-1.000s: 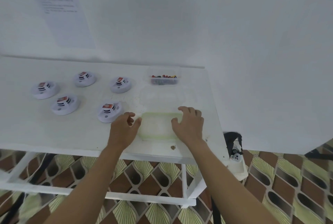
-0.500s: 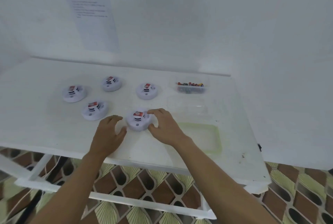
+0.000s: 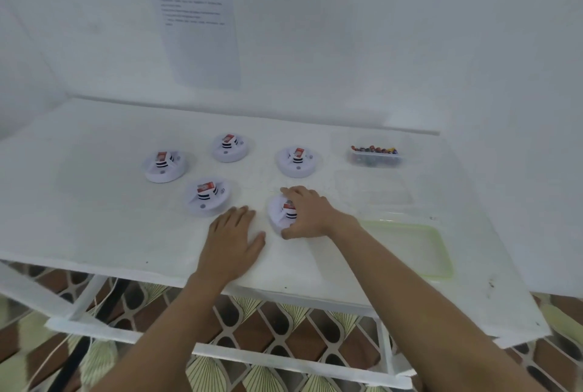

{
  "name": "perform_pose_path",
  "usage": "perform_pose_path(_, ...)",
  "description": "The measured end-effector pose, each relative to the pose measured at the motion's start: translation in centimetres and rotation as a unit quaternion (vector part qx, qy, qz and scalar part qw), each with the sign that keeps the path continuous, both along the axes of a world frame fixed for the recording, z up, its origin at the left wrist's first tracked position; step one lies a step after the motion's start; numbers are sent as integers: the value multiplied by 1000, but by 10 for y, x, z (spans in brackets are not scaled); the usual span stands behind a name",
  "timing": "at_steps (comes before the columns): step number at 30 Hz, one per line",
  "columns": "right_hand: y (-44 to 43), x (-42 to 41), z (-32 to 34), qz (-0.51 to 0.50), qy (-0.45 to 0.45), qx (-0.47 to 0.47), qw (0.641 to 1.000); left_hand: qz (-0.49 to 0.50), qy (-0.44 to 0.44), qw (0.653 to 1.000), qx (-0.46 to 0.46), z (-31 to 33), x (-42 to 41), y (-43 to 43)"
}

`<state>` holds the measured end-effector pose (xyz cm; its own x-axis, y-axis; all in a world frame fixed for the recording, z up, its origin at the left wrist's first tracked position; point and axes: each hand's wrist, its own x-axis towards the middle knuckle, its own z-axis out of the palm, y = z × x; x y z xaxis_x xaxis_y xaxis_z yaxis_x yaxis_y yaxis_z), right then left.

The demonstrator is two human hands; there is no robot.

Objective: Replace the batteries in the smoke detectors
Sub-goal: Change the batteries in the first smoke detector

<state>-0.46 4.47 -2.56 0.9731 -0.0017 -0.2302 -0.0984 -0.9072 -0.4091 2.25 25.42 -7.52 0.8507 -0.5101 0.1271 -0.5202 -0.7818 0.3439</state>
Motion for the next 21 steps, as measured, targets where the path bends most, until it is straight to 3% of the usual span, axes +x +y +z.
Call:
perform_pose_path(6,-8,2,4,-23,-35,32,999,1,23,999,-31,-1,1,2)
perform_pose_path(10,-13,-8,11,-82,-85,208,971,1,92,989,-112,9,1,3)
perform_pose_path(14,-15,-20,18,-139,-116,419,890,34,131,956,-259,28,-10,-5)
perform_pose_path(16,-16,-24,20,-136,-127,486,854,47,213,913,-345,37,-16,-20)
perform_pose_path(19,-19,-26,22,-122,-133,526,831,73,408,757,-505,55,-22,-47)
perform_pose_path(20,-22,-26,23,-117,-132,531,829,75,437,722,-531,61,-23,-54)
perform_pose_path(21,-26,-27,24,-112,-128,538,826,74,446,708,-543,66,-23,-58)
